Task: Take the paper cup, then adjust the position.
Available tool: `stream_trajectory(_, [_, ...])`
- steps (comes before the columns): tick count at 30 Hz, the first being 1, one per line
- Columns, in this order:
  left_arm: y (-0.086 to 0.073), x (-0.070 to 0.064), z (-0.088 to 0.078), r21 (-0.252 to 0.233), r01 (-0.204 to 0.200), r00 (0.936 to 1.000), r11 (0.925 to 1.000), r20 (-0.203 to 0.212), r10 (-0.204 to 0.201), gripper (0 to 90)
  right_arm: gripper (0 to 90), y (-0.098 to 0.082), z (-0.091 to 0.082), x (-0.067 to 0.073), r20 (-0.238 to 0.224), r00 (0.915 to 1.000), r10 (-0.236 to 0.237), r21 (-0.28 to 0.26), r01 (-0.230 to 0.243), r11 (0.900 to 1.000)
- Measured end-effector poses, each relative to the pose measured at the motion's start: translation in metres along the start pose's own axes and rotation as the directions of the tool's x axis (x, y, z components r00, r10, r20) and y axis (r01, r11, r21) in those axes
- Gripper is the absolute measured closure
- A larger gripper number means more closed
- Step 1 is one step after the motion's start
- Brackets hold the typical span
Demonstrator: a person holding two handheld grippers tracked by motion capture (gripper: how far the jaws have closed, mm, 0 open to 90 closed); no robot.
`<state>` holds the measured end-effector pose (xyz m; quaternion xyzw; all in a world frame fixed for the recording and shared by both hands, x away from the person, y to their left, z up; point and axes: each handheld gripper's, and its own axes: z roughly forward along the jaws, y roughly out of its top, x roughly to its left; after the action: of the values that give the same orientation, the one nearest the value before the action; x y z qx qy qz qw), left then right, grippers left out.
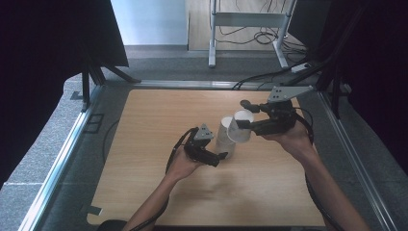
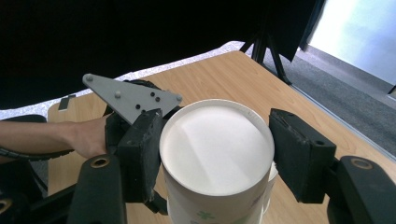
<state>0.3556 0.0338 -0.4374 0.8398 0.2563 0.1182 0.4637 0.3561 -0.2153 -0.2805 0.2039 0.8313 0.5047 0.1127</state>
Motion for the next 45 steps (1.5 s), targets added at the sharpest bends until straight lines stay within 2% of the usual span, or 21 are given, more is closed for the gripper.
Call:
stream_trajectory(10, [-0.007,-0.007,-0.007,-0.004,0.008,0.9999,1.0000,0.013,-0.008,3.1,36.9,-0.013,-0.007,0.008,-0.013,0.9999,-0.006,0.005,0.006,1.000])
stream_trajectory(20, [-0.015,-0.016,-0.013,0.007,-0.006,0.9994,1.0000,0.034,0.006,2.9,36.8,-0.030,-0.014,0.012,-0.019,0.9998,-0.003,-0.001,0.003,1.000])
stream_trajectory(33, [-0.025,-0.027,-0.018,0.017,-0.027,0.9969,0.9995,0.075,0.025,2.2,36.9,-0.054,-0.011,0.018,-0.029,0.9996,0.001,0.002,-0.001,1.000])
stream_trajectory(35, [-0.026,-0.028,-0.019,0.008,-0.021,0.9952,0.9998,0.096,0.020,2.0,36.9,-0.056,-0.009,0.019,-0.029,0.9996,0.000,0.005,0.000,1.000])
stream_trajectory(37, [-0.028,-0.028,-0.021,-0.013,-0.007,0.9907,0.9999,0.136,0.009,0.4,36.9,-0.060,-0.007,0.021,-0.030,0.9995,-0.003,0.006,0.003,1.000])
stream_trajectory(40, [-0.031,-0.029,-0.023,-0.035,0.001,0.9855,0.9994,0.170,0.005,0.0,36.9,-0.067,-0.003,0.024,-0.038,0.9993,-0.001,0.006,0.001,1.000])
stream_trajectory(45, [-0.036,-0.030,-0.025,-0.054,0.002,0.9803,0.9985,0.197,0.009,0.0,36.9,-0.079,0.006,0.026,-0.054,0.9985,0.006,0.006,-0.006,1.000])
